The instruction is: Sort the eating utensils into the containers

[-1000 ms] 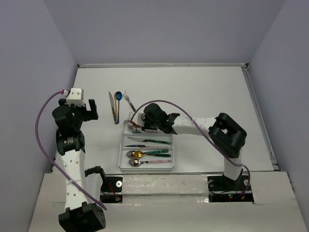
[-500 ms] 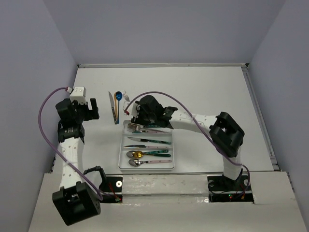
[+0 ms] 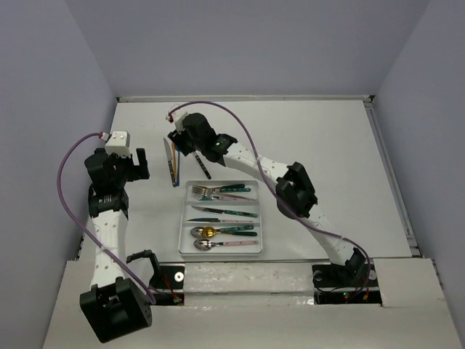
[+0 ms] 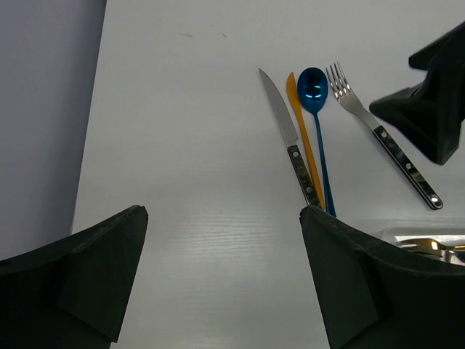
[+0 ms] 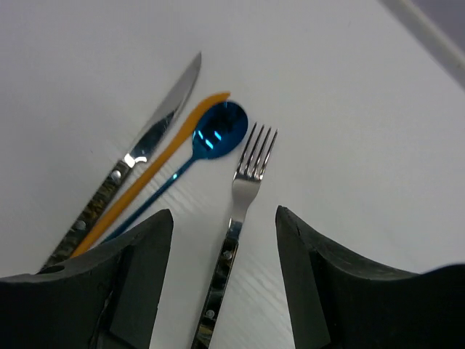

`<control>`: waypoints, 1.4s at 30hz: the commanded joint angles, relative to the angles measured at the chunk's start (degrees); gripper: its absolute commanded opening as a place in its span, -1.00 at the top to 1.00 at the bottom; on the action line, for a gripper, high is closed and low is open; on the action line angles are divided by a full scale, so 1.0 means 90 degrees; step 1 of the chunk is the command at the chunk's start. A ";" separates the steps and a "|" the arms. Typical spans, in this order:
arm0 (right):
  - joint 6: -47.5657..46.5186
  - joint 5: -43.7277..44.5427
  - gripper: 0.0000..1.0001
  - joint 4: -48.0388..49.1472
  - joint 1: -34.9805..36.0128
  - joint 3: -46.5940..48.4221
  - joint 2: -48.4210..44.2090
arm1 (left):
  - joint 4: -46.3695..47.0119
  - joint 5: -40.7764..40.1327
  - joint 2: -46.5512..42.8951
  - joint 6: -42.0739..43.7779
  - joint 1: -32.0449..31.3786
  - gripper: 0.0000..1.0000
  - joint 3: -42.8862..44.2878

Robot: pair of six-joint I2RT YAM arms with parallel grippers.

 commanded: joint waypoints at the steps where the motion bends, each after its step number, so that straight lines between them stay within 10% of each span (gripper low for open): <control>1: 0.0856 0.0566 -0.29 -0.0808 -0.0104 0.0283 0.0426 | 0.0450 -0.0008 -0.0188 0.0101 -0.0015 -0.96 -0.0103; 19: 0.1814 0.0223 -0.01 -0.1560 -0.0281 -0.0010 0.1071 | 0.0469 0.0227 -0.0305 0.0130 -0.0015 -0.98 -0.0142; 27: 0.2272 0.0332 0.87 -0.1765 -0.0592 -0.0145 0.1014 | 0.0440 0.0188 -0.0364 0.0140 -0.0015 -0.98 -0.0132; 32: 0.2137 0.0739 1.00 -0.1707 -0.0671 -0.0361 0.0603 | 0.0430 0.0198 -0.0374 0.0160 -0.0015 -0.98 -0.0132; 42: 0.0177 0.1046 1.00 0.1441 -0.0789 -0.2963 -0.2090 | 0.0410 0.0207 -0.0354 0.0179 -0.0006 -0.98 -0.0152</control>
